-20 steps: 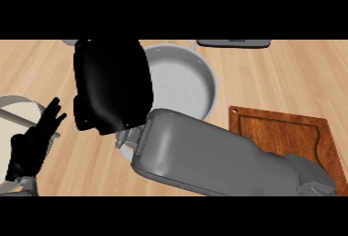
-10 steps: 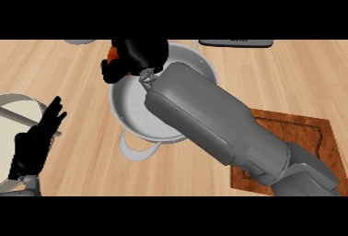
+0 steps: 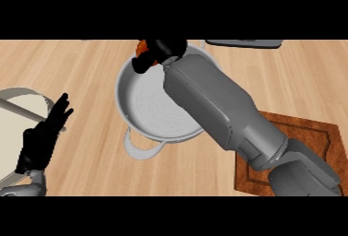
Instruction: Pick the tomato from the cutting board and place it in the pot
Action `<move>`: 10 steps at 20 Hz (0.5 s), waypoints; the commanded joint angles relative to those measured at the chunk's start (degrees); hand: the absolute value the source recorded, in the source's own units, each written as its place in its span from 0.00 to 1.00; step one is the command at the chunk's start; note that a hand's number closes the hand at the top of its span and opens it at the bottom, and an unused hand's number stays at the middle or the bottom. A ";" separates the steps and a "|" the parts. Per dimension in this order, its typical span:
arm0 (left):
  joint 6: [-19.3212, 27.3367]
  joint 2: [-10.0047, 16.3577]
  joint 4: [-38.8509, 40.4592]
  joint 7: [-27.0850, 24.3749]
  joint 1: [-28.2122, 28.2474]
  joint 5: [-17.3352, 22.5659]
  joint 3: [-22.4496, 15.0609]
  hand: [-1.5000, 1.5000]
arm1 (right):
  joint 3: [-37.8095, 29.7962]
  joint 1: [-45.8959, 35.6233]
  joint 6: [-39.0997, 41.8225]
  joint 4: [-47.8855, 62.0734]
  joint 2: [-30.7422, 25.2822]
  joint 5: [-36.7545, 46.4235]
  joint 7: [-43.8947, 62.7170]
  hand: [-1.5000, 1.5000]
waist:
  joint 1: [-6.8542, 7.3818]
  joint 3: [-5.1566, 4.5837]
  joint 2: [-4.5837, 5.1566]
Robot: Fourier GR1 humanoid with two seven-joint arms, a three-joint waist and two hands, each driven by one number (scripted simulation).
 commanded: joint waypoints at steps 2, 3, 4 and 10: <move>-0.15 1.47 0.55 -0.14 -0.37 -0.10 1.54 0.50 | -3.81 0.19 -1.23 4.73 0.00 -7.40 -5.18 0.00 | 1.21 0.01 0.34; -1.10 1.90 -0.32 2.28 -2.43 0.93 1.69 0.50 | -5.50 -0.22 -0.26 6.25 0.00 -8.30 -8.58 0.00 | 0.99 0.05 0.53; -0.30 1.35 1.40 1.22 -3.81 -0.05 1.25 0.50 | -4.37 -0.54 -0.67 4.97 0.00 -10.00 -7.72 0.00 | 1.13 0.00 0.45; -0.37 0.79 0.90 2.02 -3.06 -0.70 0.13 0.50 | -3.91 -1.08 -5.30 7.05 0.00 -13.42 -12.72 0.00 | 2.08 -0.02 0.41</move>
